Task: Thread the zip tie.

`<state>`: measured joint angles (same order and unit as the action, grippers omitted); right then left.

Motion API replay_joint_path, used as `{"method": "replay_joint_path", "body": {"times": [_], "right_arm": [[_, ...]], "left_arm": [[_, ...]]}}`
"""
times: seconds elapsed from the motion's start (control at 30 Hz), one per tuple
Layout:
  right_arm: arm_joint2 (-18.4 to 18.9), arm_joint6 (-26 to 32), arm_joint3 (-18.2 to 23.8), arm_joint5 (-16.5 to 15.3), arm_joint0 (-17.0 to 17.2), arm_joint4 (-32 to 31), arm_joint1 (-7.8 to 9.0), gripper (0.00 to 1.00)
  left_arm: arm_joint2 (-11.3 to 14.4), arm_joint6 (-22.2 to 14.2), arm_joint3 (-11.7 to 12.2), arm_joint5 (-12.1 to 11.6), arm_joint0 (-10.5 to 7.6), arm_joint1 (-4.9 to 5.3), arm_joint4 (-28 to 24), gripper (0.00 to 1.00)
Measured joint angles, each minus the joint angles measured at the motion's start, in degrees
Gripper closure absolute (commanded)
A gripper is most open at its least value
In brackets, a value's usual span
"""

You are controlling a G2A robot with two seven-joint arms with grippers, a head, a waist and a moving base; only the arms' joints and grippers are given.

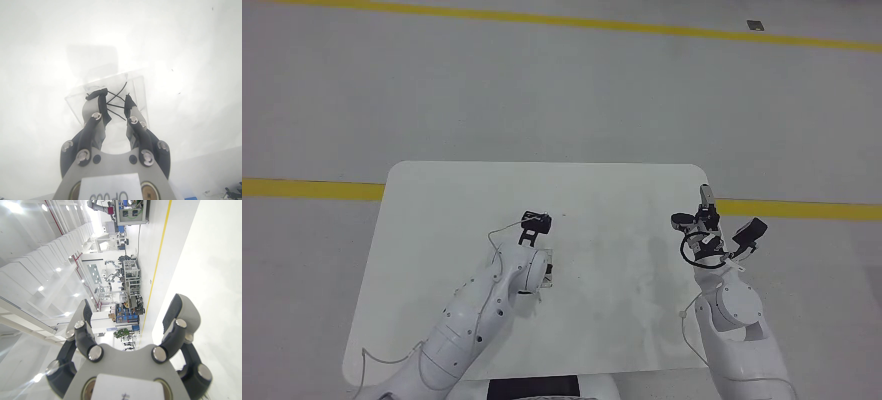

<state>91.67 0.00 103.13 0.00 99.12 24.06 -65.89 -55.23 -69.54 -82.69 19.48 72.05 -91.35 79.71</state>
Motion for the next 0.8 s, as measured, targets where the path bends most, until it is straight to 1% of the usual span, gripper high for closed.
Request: {"method": "replay_joint_path", "body": {"times": [0.23,0.4,0.53,0.57,0.67,0.7,0.8], "right_arm": [[0.00,0.00,0.00,0.00,0.00,0.00,0.00,0.00],[0.00,0.00,0.00,0.00,0.00,0.00,0.00,0.00],[0.00,0.00,0.00,0.00,0.00,0.00,0.00,0.00],[0.00,0.00,0.00,0.00,0.00,0.00,0.00,0.00],[0.00,0.00,0.00,0.00,0.00,0.00,0.00,0.00],[0.00,0.00,0.00,0.00,0.00,0.00,0.00,0.00],[0.00,0.00,0.00,0.00,0.00,0.00,0.00,0.00]], "left_arm": [[-0.03,0.87,-0.71,0.00,0.42,-0.16,-0.11,0.77],[0.04,0.40,0.82,0.00,-0.14,-0.34,0.34,0.80],[0.18,0.27,2.07,0.00,-0.59,-0.62,1.22,0.80],[0.15,0.26,2.32,0.00,-0.65,-0.70,1.45,0.82],[0.03,0.13,2.74,0.00,-0.72,-0.98,1.89,0.98],[0.00,0.02,2.71,0.00,-0.67,-1.04,2.04,1.00],[-0.09,-0.52,1.88,0.00,-0.21,-1.17,2.84,1.00]]}}
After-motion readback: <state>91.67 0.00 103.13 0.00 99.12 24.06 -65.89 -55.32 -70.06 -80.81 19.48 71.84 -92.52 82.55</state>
